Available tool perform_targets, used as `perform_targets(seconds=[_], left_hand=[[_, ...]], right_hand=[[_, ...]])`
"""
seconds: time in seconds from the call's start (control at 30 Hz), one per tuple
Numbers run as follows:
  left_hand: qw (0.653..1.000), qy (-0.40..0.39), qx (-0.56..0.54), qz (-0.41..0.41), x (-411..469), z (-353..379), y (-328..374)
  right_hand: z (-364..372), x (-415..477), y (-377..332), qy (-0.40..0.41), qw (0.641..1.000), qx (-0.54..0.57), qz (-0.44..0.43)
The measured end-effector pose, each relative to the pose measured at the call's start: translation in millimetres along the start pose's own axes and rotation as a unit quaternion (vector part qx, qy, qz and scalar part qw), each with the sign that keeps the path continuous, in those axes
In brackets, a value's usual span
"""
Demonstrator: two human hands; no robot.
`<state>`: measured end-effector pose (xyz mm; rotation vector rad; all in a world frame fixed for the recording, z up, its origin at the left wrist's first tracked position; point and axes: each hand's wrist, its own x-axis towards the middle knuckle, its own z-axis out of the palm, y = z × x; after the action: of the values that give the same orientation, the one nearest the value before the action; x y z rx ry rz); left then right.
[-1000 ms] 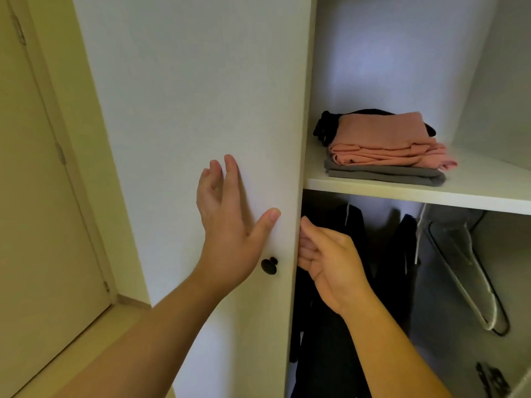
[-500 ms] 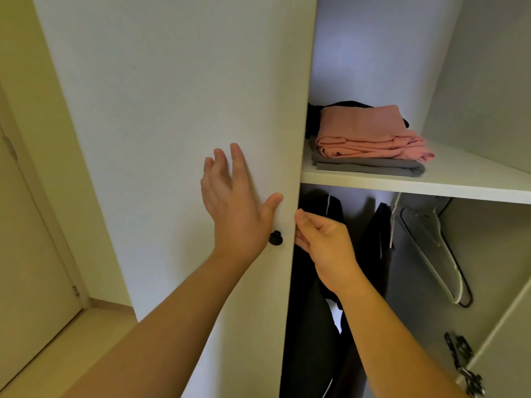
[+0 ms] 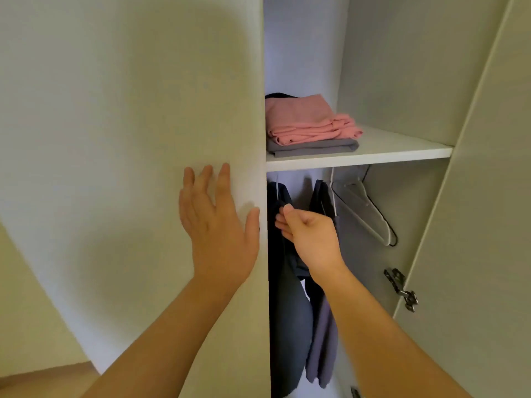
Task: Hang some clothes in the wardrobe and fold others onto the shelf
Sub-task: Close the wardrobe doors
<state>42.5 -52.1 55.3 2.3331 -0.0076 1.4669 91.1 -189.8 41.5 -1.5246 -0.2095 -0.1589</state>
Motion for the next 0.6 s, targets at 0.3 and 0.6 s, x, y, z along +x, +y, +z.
perform_targets(seconds=[0.3, 0.6], left_hand=[[0.852, -0.271, -0.426, 0.141, -97, -17, 104], [0.739, -0.374, -0.554, 0.085, -138, -17, 216]], right_hand=[[-107, -135, -8, 0.330, 0.932, -0.143, -0.039], [-243, -248, -61, 0.660, 0.716, -0.221, -0.055]])
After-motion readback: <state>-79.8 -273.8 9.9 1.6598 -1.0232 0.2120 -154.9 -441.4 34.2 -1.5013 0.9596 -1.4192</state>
